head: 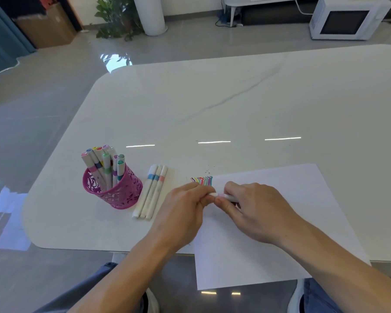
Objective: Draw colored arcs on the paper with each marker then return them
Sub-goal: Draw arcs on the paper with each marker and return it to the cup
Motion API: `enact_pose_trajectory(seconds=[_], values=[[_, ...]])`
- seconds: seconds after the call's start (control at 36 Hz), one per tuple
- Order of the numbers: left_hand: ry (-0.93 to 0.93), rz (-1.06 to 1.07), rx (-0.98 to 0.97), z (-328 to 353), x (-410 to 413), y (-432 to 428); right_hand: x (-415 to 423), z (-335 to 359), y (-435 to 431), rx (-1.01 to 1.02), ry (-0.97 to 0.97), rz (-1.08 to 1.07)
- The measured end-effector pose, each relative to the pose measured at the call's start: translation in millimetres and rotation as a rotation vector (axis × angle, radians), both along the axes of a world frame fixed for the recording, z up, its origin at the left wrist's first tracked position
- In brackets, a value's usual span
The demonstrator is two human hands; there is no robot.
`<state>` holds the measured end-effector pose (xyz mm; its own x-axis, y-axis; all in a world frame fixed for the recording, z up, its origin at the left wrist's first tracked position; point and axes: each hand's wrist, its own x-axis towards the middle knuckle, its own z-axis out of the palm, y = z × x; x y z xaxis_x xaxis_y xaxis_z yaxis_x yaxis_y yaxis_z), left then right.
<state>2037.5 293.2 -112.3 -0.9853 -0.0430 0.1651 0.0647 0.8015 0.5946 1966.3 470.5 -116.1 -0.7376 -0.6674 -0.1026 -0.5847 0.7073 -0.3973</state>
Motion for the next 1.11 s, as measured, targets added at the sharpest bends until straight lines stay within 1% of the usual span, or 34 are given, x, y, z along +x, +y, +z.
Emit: enact_pose_trajectory(seconds=[0.17,0.44,0.56,0.64,0.69,0.78,0.89,0.94,1.03,1.11], values=[[0.026,0.007,0.081,-2.7,-0.4,-2.4,-1.0,0.7,2.4,-0.064,0.056,-0.009],[0.014,0.021,0.123,-7.4,0.7,-1.6,-2.0,2.1,3.0,-0.056,0.043,-0.005],[0.004,0.114,0.169,-1.5,-1.2,-10.1,-10.1,3.3,7.6,-0.119,-0.053,-0.128],[0.003,0.122,0.165,5.1,-1.2,-13.4,-16.9,5.7,12.4,-0.152,-0.091,-0.175],[-0.011,0.101,0.133,6.5,0.3,-11.8,-18.6,5.5,13.0,-0.146,-0.129,-0.204],[-0.029,0.049,0.019,3.1,3.5,-9.6,-17.8,0.3,11.3,-0.123,-0.182,-0.207],[0.010,-0.026,-0.112,-2.0,5.2,-8.0,-18.7,-2.8,8.8,-0.203,-0.231,-0.225],[0.020,-0.053,-0.143,-5.0,5.6,-7.8,-19.7,-2.8,7.8,-0.252,-0.254,-0.231],[-0.012,-0.074,-0.189,-10.4,5.5,-9.4,-20.7,-2.4,7.0,-0.350,-0.275,-0.207],[-0.025,-0.101,-0.214,-14.4,4.7,-10.2,-19.8,-2.4,4.5,-0.502,-0.347,-0.221]])
